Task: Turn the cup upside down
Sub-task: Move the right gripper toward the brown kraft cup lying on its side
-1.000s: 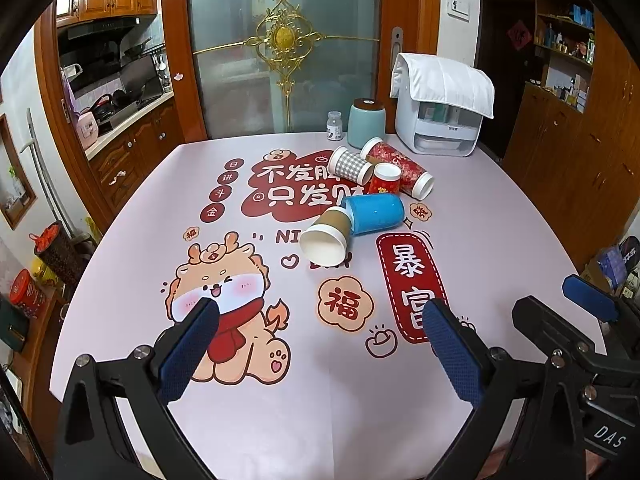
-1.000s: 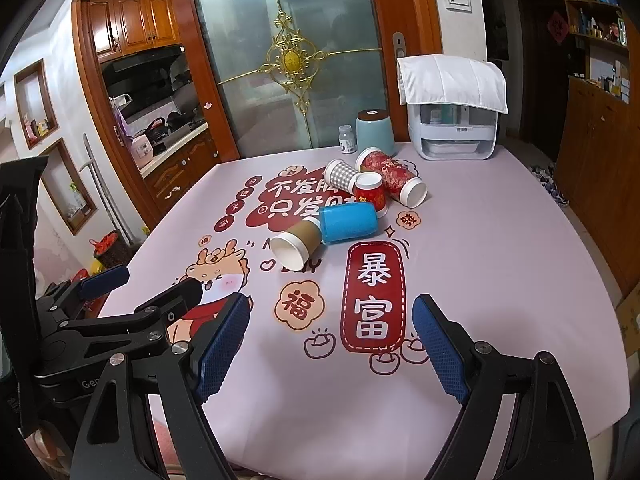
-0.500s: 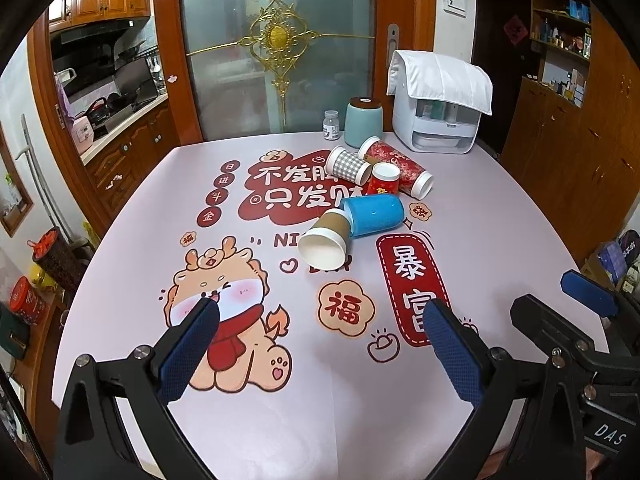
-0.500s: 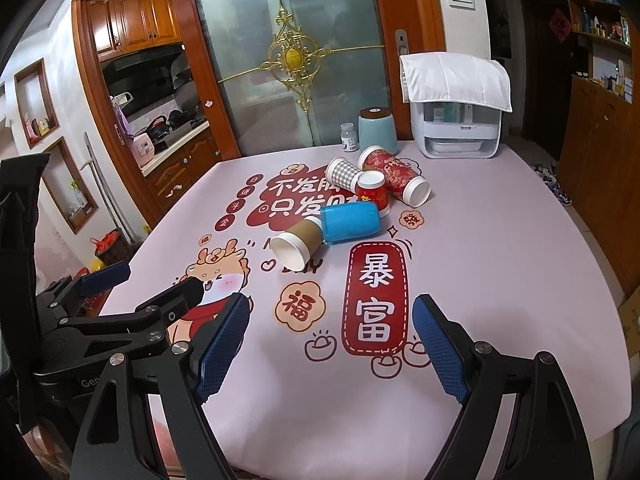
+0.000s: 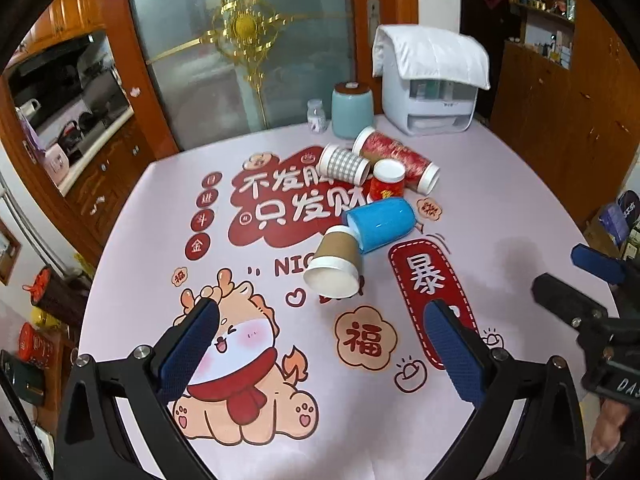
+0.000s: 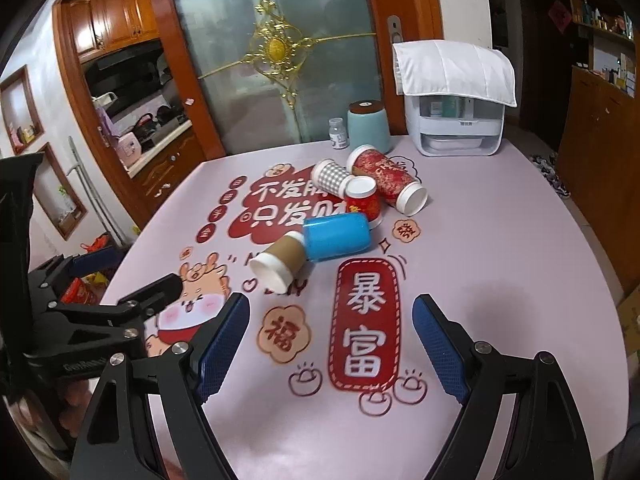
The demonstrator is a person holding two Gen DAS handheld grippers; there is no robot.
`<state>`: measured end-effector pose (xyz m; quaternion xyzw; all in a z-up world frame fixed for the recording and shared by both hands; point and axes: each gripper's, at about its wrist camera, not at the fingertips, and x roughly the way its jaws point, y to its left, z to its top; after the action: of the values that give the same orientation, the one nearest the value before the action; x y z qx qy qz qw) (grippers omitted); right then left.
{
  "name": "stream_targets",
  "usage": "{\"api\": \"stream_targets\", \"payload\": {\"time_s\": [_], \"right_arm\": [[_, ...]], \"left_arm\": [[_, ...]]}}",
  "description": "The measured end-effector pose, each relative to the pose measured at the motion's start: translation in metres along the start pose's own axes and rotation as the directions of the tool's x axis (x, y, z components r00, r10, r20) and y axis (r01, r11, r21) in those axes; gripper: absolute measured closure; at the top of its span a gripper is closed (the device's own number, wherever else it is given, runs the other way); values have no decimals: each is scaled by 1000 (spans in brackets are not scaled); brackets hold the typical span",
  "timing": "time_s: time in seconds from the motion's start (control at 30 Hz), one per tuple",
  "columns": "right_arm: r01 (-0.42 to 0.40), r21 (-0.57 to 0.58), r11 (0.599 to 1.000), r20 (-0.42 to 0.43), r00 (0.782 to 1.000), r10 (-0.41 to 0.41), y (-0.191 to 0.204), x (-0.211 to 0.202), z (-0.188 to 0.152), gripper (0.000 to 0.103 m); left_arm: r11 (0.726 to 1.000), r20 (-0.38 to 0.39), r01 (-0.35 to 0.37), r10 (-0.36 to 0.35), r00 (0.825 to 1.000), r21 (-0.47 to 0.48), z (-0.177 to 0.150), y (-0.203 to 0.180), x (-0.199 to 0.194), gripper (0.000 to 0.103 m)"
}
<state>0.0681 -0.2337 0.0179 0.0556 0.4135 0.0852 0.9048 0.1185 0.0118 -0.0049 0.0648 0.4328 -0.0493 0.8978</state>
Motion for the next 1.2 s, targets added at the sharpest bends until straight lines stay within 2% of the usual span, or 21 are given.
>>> {"api": "stream_targets", "payload": {"time_s": [0.17,0.27,0.53,0.63,0.77,0.93,1.03,1.2], "right_arm": [[26,21,999,-31,999,-25,-14,27,25,18],[35,28,999,-54,998,-34,-20,47,39,18],[85,43,995,-135,988,-78,-30,124,59,19],[93,71,993,-177,981,-79,-34,157,61,23],[87,131,988,-240,969,-54,-43,201,59,31],[89,171,981,-293,955,-36,-50,240,49,32],[96,180,979,-312,949,-35,-54,249,41,32],[105,213,971,-339,940,-27,-64,260,32,32]], "left_arm": [[1000,-30,-2,3,1000,29,23,8,24,2],[998,-73,45,-41,996,53,35,8,44,2],[991,-198,104,-85,977,88,60,0,118,2],[987,-286,150,-126,950,61,65,-1,159,2],[987,-368,157,-134,920,35,67,0,201,2],[989,-456,148,-126,881,13,69,2,242,2],[987,-490,160,-138,861,1,69,4,255,8],[982,-538,187,-162,827,-9,66,0,268,28]]}}
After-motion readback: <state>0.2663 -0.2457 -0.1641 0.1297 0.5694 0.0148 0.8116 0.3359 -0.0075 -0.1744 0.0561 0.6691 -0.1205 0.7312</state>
